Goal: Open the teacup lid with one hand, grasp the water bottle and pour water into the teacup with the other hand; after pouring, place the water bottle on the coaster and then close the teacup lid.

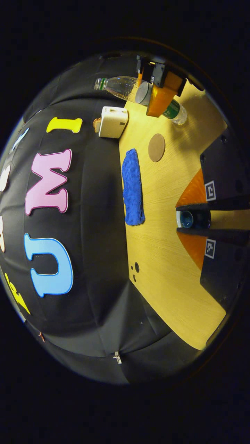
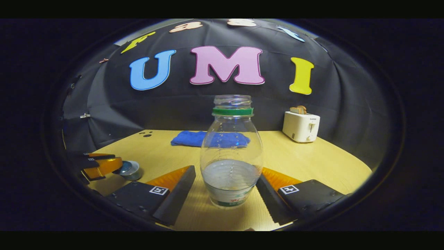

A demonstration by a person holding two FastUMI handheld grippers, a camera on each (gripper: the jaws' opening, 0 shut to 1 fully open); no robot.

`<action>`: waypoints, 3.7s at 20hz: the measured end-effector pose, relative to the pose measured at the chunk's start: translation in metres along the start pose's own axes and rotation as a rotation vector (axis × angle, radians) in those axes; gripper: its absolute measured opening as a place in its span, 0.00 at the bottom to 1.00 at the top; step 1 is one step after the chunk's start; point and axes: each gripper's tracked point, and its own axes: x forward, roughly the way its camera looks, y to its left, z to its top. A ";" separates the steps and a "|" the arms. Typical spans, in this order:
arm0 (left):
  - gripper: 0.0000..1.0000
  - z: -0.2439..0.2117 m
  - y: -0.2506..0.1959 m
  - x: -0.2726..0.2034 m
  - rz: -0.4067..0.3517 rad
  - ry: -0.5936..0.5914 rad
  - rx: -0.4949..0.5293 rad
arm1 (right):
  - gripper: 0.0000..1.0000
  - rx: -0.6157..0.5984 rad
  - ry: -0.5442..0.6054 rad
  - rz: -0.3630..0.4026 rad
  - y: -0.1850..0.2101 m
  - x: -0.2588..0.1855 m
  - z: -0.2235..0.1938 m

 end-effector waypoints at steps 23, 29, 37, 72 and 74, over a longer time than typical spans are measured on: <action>0.25 0.015 0.076 -0.045 0.099 -0.071 -0.068 | 0.72 -0.682 -0.158 0.197 0.054 0.051 0.047; 0.25 0.005 0.109 -0.063 0.149 -0.079 -0.100 | 0.72 -0.932 -0.245 0.295 0.098 0.062 0.041; 0.25 -0.011 0.130 -0.071 0.156 -0.072 -0.118 | 0.75 -1.114 -0.254 0.329 0.118 0.086 0.014; 0.29 -0.038 0.143 -0.053 0.099 -0.022 -0.137 | 0.71 -1.662 -0.578 0.450 0.168 0.130 -0.012; 0.25 -0.038 0.144 -0.054 0.102 -0.021 -0.136 | 0.72 -1.674 -0.595 0.449 0.171 0.129 -0.011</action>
